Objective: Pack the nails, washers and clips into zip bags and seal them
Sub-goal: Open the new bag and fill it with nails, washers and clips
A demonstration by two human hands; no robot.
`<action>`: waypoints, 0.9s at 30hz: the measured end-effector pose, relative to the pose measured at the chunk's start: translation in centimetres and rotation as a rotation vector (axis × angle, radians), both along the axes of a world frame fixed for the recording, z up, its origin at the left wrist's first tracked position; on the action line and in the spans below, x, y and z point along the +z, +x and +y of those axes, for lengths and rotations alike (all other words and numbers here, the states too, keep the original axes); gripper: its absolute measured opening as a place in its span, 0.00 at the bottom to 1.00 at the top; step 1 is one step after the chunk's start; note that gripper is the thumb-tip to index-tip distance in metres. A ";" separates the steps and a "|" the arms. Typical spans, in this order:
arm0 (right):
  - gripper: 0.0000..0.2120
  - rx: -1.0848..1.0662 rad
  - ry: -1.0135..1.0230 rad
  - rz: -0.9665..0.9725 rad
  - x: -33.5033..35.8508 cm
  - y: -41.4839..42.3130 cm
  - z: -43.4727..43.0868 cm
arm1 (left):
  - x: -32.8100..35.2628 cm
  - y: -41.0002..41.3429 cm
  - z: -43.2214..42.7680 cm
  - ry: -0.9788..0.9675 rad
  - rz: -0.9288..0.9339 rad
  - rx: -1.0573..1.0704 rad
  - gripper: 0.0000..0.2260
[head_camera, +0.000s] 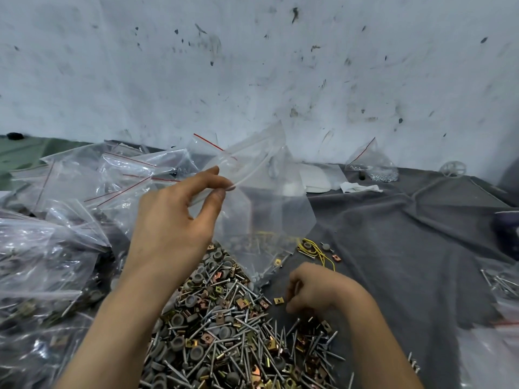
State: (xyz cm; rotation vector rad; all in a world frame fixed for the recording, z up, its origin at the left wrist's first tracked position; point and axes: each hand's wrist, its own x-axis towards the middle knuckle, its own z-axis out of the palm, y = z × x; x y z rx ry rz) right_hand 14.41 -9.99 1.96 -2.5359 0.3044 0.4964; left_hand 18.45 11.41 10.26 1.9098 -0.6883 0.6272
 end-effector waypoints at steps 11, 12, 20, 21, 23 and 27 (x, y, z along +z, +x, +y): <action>0.09 0.036 -0.068 -0.105 -0.9 1.0 2.0 | -0.8 2.7 1.7 -0.020 0.043 0.194 0.08; 0.09 0.036 -0.065 -0.100 -0.9 1.0 1.9 | -0.9 2.9 1.7 -0.010 0.063 0.207 0.08; 0.08 -0.021 0.356 -0.441 3.3 -1.1 0.2 | -0.1 1.3 0.8 0.007 0.026 0.078 0.09; 0.10 -0.052 0.461 -0.594 4.6 -1.7 0.2 | 0.1 0.7 0.5 0.010 0.004 0.031 0.09; 0.09 -0.095 0.609 -0.966 7.2 -3.2 0.6 | 0.4 -0.6 -0.4 0.050 -0.071 -0.051 0.07; 0.08 -0.110 0.355 -1.421 10.1 -5.9 2.4 | 0.4 -2.8 -1.9 0.122 -0.178 -0.222 0.05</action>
